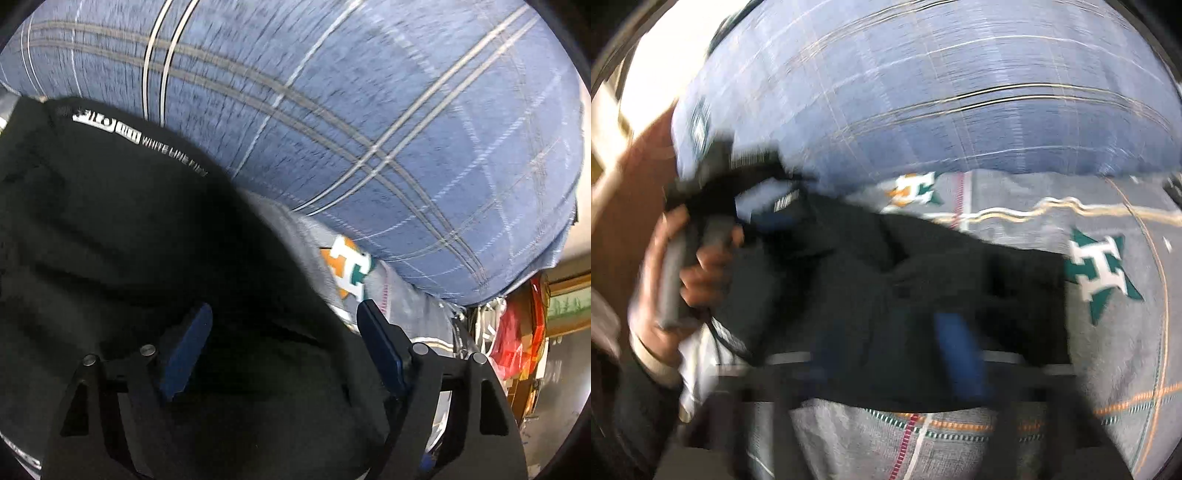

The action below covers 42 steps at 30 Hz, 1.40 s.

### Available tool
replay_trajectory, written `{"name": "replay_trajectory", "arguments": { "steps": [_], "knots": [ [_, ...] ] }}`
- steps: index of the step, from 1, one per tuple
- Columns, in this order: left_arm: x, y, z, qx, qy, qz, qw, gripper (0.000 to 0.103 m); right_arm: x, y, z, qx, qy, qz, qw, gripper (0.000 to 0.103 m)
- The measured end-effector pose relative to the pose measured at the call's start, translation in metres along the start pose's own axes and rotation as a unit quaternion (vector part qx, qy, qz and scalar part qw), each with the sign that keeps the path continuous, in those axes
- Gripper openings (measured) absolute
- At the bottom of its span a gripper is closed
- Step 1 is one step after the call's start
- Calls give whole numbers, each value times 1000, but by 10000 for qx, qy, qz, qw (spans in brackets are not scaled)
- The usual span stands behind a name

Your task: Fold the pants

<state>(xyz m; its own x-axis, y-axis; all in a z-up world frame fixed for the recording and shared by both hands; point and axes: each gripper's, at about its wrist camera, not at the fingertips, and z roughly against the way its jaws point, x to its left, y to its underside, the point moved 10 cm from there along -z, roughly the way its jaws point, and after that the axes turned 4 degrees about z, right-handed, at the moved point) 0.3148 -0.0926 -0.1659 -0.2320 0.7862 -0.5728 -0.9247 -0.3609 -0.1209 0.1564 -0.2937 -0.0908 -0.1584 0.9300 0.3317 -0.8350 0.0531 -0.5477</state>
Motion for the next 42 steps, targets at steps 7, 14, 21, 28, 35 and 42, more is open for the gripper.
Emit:
{"name": "replay_trajectory", "arguments": {
  "steps": [7, 14, 21, 28, 35, 42],
  "knots": [
    [9, 5, -4, 90, 131, 286, 9995, 2, -31, 0, -10, 178, -361, -1085, 9933, 80],
    [-3, 16, 29, -56, 478, 23, 9988, 1, -26, 13, -55, 748, -281, -1279, 9886, 4],
    [-9, 34, 97, -607, 897, 160, 9940, 0, -37, -14, -13, 26, -7, -962, 9954, 5],
    [-4, 48, 111, -1012, 1112, 476, 9875, 0, -43, -62, -8, -282, -90, -726, 9969, 5],
    [-13, 89, 144, -1679, 1193, 137, 9785, 1, -25, -64, 35, -733, -191, -4, 9971, 5],
    [38, 168, 75, -812, 367, 429, 9951, 0, -44, 34, 1, 916, 18, -113, 9957, 14]
  ]
}}
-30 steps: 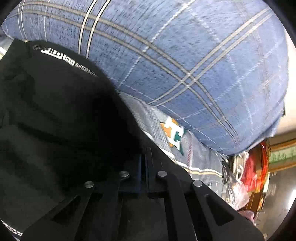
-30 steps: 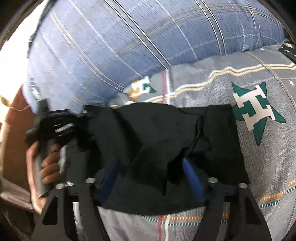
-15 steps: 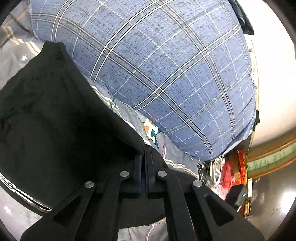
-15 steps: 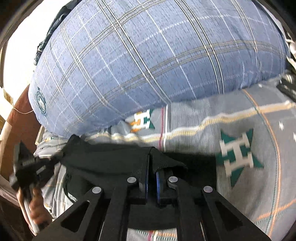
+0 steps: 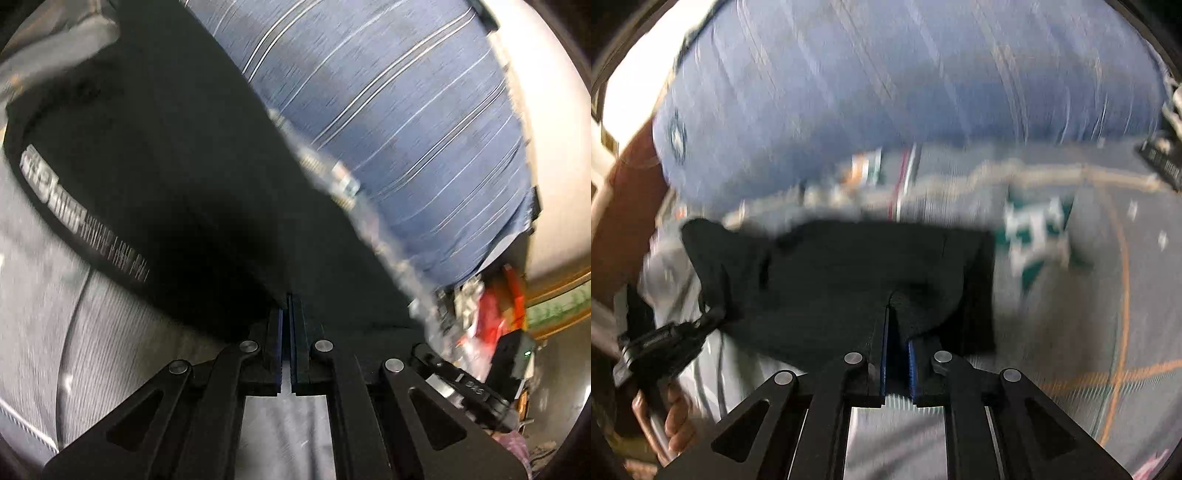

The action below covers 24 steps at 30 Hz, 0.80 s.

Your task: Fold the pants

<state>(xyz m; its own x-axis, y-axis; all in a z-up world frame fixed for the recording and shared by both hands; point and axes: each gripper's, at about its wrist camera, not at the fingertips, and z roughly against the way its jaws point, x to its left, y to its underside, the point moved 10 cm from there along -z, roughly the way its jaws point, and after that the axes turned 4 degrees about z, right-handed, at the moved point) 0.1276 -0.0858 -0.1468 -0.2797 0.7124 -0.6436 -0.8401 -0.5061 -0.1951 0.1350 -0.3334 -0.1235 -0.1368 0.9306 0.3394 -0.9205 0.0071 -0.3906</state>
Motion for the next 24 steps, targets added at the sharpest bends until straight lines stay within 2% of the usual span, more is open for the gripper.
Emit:
{"name": "replay_trajectory", "arguments": {
  "steps": [1, 3, 7, 10, 11, 12, 13, 15, 17, 21, 24],
  "knots": [
    [2, 1, -3, 28, -34, 3, 10000, 0, 1, 7, -2, 85, 7, 33, 10000, 27],
    [0, 3, -2, 1, -52, -36, 10000, 1, 5, 6, 3, -20, -145, -15, 9999, 49],
    [-9, 1, -4, -76, -174, -268, 9995, 1, -9, -7, 14, -409, -264, -353, 9982, 54],
    [-4, 9, -6, 17, -181, -227, 9996, 1, -29, -16, 2, -378, 265, -476, 9978, 54],
    [-4, 9, -8, 57, -168, -198, 9996, 1, -32, -22, -3, -364, 373, -464, 9976, 53],
    [-3, 10, -8, 72, -149, -178, 9997, 1, -32, -26, -7, -367, 376, -413, 9978, 47],
    [-5, 10, -10, 71, -139, -181, 9997, 1, -29, -30, -11, -354, 385, -323, 9981, 31],
    [-5, 8, -2, 31, -92, -223, 9997, 1, -24, -31, -24, -151, 542, -82, 9984, 9],
    [-6, 6, 7, -19, 41, -238, 9997, 1, -24, -35, -21, -247, 680, -2, 9974, 7],
    [-16, 0, 22, -214, 378, -199, 9989, 1, -18, -62, 25, -1101, 441, -47, 9929, 7],
    [-14, 1, 15, -172, 295, -228, 9992, 1, -22, -83, 38, -1462, 466, -159, 9880, 7]
  ]
}}
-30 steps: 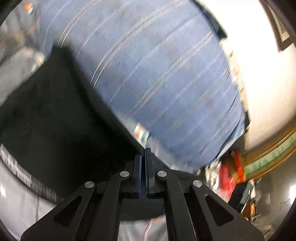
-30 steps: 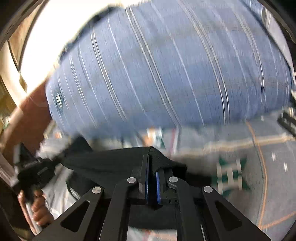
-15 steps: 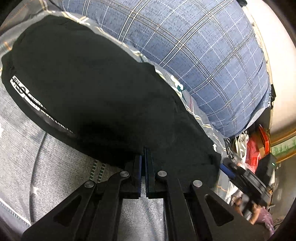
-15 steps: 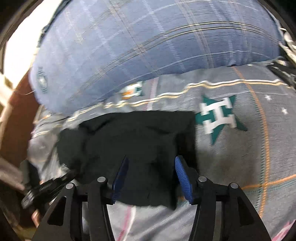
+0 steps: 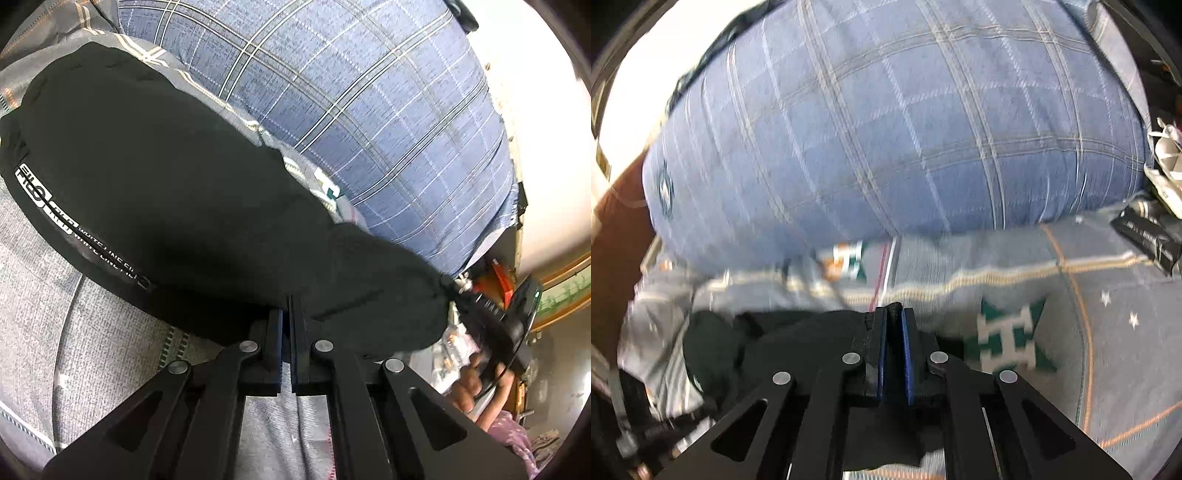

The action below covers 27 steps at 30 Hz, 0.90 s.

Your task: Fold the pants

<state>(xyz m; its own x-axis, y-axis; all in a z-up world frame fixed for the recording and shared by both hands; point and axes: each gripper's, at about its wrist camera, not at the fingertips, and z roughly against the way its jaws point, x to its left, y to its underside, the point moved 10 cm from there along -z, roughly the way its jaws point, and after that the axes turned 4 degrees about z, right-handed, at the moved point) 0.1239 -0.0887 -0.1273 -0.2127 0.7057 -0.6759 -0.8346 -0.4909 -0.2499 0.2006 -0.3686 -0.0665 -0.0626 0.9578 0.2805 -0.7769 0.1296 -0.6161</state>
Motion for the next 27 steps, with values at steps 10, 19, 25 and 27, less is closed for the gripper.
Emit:
{"name": "replay_trajectory", "arguments": {
  "steps": [10, 19, 25, 27],
  "knots": [
    [20, 15, -30, 376, -449, 102, 9982, 1, -34, 48, -38, 953, 375, -298, 9943, 61],
    [12, 14, -24, 189, -489, -125, 9985, 1, -22, 105, -32, 1423, 305, -142, 9892, 19],
    [-9, 13, 0, -141, -326, -528, 9980, 1, -20, 93, -2, 900, 543, 71, 9944, 7],
    [-8, 13, -7, -148, -529, -701, 9960, 1, -27, 95, -4, 958, 664, 18, 9932, 7]
  ]
}}
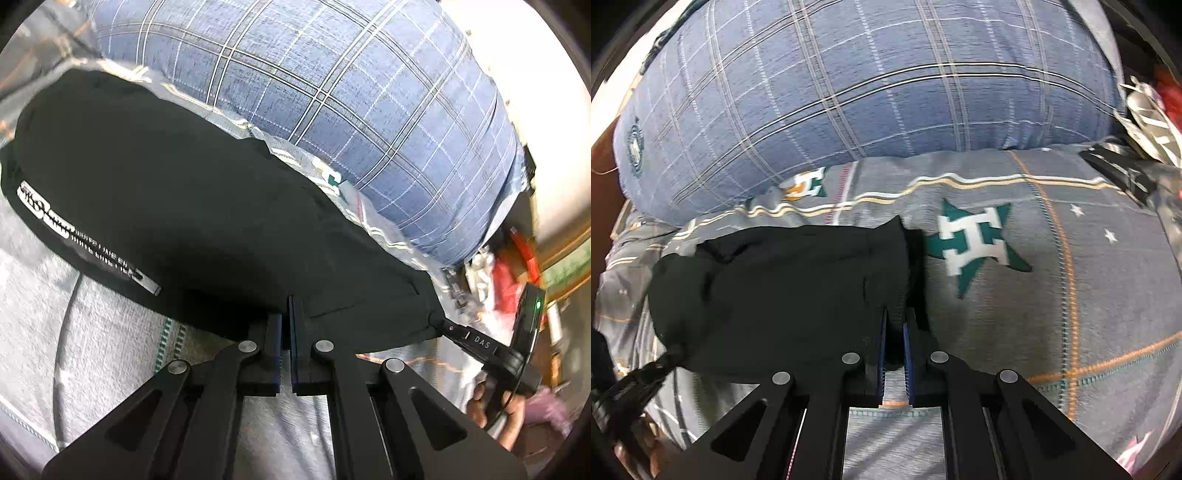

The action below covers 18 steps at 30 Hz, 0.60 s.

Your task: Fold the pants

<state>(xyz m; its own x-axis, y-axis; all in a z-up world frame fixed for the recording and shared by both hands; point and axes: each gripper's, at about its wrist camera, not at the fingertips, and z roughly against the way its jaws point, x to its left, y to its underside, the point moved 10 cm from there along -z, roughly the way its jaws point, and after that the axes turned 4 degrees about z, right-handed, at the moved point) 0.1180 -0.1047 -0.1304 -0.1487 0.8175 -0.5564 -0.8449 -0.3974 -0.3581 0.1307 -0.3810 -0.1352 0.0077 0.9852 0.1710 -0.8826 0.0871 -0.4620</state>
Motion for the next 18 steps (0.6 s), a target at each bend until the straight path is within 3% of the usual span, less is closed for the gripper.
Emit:
{"name": "replay_trajectory", "arguments": {
  "steps": [2, 3, 5, 7, 9, 12, 18],
  "knots": [
    [10, 7, -20, 308, -222, 142, 9992, 1, -5, 9, -23, 432, 105, -89, 9990, 8],
    [16, 11, -28, 463, -276, 253, 9982, 1, -7, 13, -31, 609, 157, -87, 9980, 14],
    [21, 10, -28, 510, -124, 470, 9975, 3, -6, 5, -26, 428, 288, -17, 9987, 20],
    [15, 6, -18, 445, -60, 338, 9984, 11, -7, -1, -14, 148, 316, -58, 9994, 49],
    [9, 4, -3, 259, -131, 93, 9995, 47, -5, -12, 6, -316, 192, -82, 9993, 58],
    [4, 1, 25, -71, -91, -157, 9998, 55, 14, -23, 28, -817, -152, 76, 9965, 60],
    [36, -29, 66, -581, -522, -51, 9969, 58, 75, -7, 39, -944, -983, 536, 9892, 60]
  ]
}}
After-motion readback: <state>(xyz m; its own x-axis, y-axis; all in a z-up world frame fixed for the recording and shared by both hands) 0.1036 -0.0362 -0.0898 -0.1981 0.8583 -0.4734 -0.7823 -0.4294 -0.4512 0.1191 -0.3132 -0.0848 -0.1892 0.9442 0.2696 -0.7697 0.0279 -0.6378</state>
